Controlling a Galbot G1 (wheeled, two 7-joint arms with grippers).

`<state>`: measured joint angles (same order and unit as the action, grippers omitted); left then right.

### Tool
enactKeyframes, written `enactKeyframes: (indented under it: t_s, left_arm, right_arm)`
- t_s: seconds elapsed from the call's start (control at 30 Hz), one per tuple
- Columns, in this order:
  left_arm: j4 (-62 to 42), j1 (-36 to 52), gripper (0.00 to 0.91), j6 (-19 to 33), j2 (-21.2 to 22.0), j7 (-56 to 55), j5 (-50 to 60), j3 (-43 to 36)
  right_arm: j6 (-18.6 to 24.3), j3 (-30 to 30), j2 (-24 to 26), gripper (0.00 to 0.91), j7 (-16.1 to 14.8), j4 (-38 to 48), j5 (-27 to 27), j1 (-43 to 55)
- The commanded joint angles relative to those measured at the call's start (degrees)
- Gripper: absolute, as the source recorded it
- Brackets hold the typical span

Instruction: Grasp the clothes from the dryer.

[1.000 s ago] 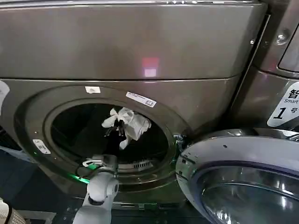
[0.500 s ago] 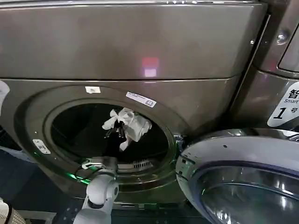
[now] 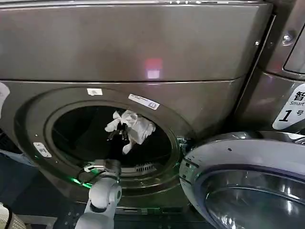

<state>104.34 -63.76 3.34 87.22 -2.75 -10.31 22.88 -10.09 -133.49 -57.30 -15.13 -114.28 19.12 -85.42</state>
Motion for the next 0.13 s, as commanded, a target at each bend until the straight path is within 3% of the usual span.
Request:
enactKeyframes:
  t_s: [0.03, 0.13]
  left_arm:
    - [-0.09, 0.05, 0.000, -0.11, -0.11, -0.06, -0.14, -0.24]
    - [-0.48, 0.26, 0.000, 0.00, -0.13, 0.03, 0.05, -0.28]
  right_arm:
    - [-0.15, -0.32, 0.00, 0.907, -0.16, -0.03, 0.17, 0.00]
    - [-0.24, -0.60, -0.05, 0.907, -0.22, -0.08, 0.20, -0.09]
